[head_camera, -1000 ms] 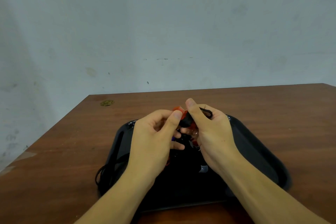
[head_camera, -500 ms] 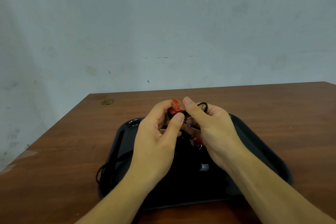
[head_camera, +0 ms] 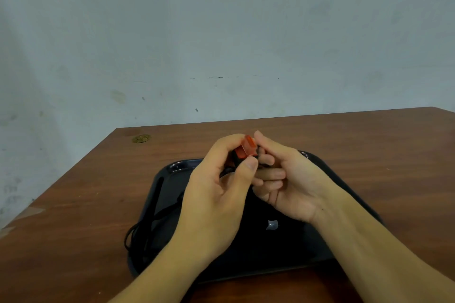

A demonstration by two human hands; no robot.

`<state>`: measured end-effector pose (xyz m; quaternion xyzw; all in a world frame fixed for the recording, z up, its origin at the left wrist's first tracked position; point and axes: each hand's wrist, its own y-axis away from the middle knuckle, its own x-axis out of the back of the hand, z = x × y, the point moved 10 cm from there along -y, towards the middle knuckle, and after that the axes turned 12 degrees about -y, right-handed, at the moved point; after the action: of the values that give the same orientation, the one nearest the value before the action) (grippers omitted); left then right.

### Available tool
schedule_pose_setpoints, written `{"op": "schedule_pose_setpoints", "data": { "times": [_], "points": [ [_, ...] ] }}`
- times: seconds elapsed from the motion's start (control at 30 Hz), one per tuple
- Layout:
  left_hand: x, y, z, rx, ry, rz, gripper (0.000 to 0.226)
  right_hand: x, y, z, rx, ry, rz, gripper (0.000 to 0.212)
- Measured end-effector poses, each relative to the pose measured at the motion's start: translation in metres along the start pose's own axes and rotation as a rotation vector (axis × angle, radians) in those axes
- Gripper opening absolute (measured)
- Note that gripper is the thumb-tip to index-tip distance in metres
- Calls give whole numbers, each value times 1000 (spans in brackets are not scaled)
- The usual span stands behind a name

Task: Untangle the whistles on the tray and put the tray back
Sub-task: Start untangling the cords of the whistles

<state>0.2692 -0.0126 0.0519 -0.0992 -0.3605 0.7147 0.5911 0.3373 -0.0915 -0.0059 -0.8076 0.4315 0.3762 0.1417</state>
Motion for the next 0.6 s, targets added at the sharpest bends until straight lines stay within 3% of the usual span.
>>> {"op": "schedule_pose_setpoints", "data": {
  "times": [0.13,0.23,0.37,0.5,0.6],
  "points": [
    [-8,5,9,-129,-204,-102,27,7,1,-5,22,177,62,52],
    [-15,7,11,-240,-433,-195,33,19,0,-13,84,283,146,45],
    [-27,9,14,-344,-667,-288,31,17,0,-18,154,481,103,42],
    [-37,10,13,-387,-797,-364,27,13,3,-21,168,574,71,45],
    [-30,5,6,-243,-738,-368,22,10,4,-23,214,606,67,42]
  ]
}}
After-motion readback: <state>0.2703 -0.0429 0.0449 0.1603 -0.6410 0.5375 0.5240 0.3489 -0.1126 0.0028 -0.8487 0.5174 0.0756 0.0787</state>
